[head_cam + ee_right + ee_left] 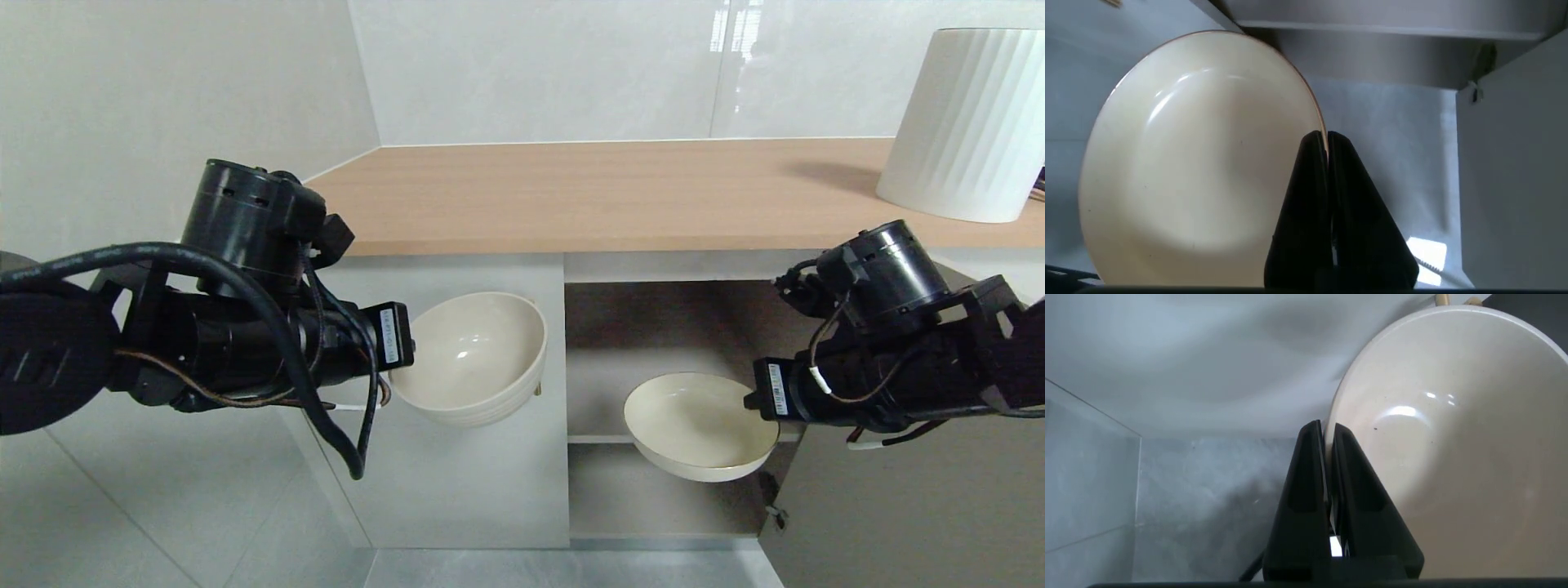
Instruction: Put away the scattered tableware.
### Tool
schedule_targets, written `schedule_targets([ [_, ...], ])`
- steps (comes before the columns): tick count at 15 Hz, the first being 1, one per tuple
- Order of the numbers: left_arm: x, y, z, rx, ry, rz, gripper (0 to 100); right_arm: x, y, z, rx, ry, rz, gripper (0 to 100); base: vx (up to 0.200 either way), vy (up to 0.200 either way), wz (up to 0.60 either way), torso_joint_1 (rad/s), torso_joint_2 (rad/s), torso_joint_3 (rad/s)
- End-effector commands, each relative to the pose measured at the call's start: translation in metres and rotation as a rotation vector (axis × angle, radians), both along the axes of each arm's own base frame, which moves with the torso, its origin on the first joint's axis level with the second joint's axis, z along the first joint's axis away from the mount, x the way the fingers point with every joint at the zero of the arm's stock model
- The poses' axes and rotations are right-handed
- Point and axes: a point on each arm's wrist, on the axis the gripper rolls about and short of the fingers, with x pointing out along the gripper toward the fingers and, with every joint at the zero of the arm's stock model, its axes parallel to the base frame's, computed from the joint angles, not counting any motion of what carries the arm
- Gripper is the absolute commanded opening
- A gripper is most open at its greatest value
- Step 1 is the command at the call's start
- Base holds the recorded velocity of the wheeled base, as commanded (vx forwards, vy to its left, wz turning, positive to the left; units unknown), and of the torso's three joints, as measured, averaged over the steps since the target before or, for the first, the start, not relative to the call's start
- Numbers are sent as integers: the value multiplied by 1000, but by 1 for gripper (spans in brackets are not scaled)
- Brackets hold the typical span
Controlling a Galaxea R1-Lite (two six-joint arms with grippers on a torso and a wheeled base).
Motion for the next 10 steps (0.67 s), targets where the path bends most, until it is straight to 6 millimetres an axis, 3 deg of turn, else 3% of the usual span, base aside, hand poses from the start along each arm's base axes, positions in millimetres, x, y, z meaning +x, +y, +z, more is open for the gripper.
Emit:
schedule_targets([
  [1,0,0,-1,1,2,0,0,18,10,-25,-30,51,0,0,0,0,0,0,0,0],
  [10,1,-1,-2,3,5,0,0,87,37,-137,-79,47,-139,0,0,0,0,0,0,0],
])
